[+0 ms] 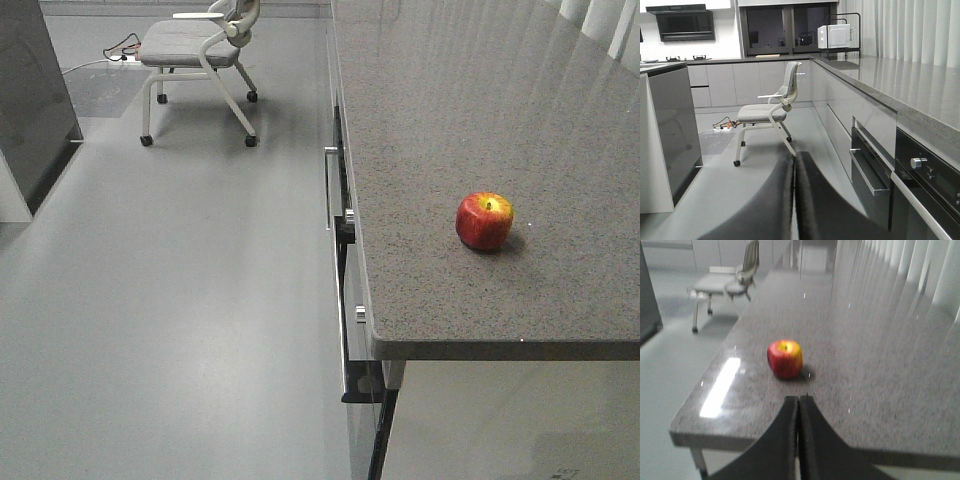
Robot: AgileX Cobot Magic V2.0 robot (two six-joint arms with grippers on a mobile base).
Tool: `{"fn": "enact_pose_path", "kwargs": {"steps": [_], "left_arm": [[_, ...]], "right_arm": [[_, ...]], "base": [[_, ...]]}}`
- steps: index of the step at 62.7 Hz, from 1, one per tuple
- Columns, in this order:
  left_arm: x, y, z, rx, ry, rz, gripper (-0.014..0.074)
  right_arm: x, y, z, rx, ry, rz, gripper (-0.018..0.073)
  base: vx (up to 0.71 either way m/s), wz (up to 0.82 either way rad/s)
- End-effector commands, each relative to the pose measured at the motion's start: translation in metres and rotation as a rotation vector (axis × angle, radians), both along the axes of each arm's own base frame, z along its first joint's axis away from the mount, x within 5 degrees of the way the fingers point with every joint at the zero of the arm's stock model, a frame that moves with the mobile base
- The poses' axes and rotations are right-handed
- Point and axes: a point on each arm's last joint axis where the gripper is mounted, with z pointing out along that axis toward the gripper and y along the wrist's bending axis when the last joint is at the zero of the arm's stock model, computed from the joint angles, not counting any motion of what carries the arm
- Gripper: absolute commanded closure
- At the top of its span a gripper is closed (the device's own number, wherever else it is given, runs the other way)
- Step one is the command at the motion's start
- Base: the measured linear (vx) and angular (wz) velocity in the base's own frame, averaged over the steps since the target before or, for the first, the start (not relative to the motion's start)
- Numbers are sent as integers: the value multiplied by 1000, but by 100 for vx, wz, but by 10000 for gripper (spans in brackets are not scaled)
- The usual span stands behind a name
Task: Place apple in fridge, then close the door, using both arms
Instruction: 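Move the right gripper toward the red-yellow apple on the countertop, then lower the right gripper over the apple and close on it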
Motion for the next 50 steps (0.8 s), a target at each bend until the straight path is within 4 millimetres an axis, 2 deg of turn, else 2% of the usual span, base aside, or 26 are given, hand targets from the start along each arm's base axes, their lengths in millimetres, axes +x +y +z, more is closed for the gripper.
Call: {"fn": "enact_pose_path", "kwargs": {"steps": [1,6,13,21,31,35,42,50], "left_arm": [[-1,0,1,-11,-69,0,603],[-1,0,1,-11,-69,0,603],[-1,0,1,-11,-69,0,603],[-1,0,1,-11,-69,0,603],[-1,0,1,-11,-69,0,603],[-1,0,1,-11,-69,0,603],[-1,0,1,-11,-69,0,603],[-1,0,1,-11,-69,0,603]], "right_arm": [[16,1,22,-1,55,5,561],[30,1,25,4,155,11,547],[53,2,24,4,276,14,480],[80,2,21,5,366,15,312],[113,2,17,12,449,19,59],[128,3,17,6,468,32,-9],[150,5,18,-16,479,63,-76],[177,7,14,-31,490,97,-77]], "base": [[0,0],[0,0],[0,0],[0,0],[0,0],[0,0],[0,0],[0,0]]}}
